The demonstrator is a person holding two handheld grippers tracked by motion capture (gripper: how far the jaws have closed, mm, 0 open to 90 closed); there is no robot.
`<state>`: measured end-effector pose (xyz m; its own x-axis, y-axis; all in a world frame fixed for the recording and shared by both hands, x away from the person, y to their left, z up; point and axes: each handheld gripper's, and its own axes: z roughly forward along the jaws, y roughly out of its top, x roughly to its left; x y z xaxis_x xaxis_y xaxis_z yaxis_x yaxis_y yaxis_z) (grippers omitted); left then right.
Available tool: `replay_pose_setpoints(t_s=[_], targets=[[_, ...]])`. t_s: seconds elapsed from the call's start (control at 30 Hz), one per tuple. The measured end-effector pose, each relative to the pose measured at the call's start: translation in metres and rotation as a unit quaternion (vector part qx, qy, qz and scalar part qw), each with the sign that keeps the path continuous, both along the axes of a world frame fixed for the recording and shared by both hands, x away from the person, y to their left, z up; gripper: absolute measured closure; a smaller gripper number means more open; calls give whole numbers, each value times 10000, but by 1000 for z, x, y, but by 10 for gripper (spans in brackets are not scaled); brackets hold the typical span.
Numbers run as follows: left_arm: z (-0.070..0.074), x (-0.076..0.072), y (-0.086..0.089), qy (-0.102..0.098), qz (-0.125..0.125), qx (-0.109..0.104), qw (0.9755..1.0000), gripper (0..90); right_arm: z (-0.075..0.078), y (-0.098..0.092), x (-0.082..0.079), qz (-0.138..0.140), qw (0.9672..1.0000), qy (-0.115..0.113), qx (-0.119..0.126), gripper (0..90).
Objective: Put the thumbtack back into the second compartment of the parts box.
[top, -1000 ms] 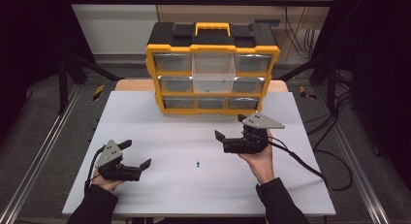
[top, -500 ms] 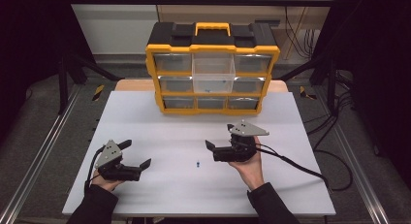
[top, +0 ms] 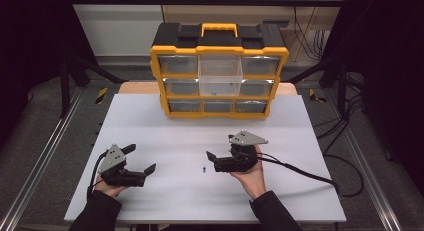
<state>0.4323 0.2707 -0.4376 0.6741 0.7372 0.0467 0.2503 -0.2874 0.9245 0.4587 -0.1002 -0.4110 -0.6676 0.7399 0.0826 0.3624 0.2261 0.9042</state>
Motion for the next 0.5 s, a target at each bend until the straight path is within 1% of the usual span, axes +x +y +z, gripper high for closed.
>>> replay_pose_setpoints(t_s=[0.03,0.07,0.23,0.27,0.33,0.5], targets=[[0,0,0,0,1,5,10000,3,-1,2,0,-19,10000,20,25,71],[0,0,0,0,0,5,10000,3,-2,2,0,23,10000,36,11,71],[0,0,0,2,-2,8,10000,3,-10,8,0,46,9999,123,-10,71],[0,0,0,1,-4,7,10000,3,-12,8,0,94,9999,134,-36,73],[0,0,0,-2,-3,8,10000,3,-15,12,0,67,9998,207,-24,74],[0,0,0,2,-5,3,10000,3,-24,17,1,118,9995,280,-104,86]])
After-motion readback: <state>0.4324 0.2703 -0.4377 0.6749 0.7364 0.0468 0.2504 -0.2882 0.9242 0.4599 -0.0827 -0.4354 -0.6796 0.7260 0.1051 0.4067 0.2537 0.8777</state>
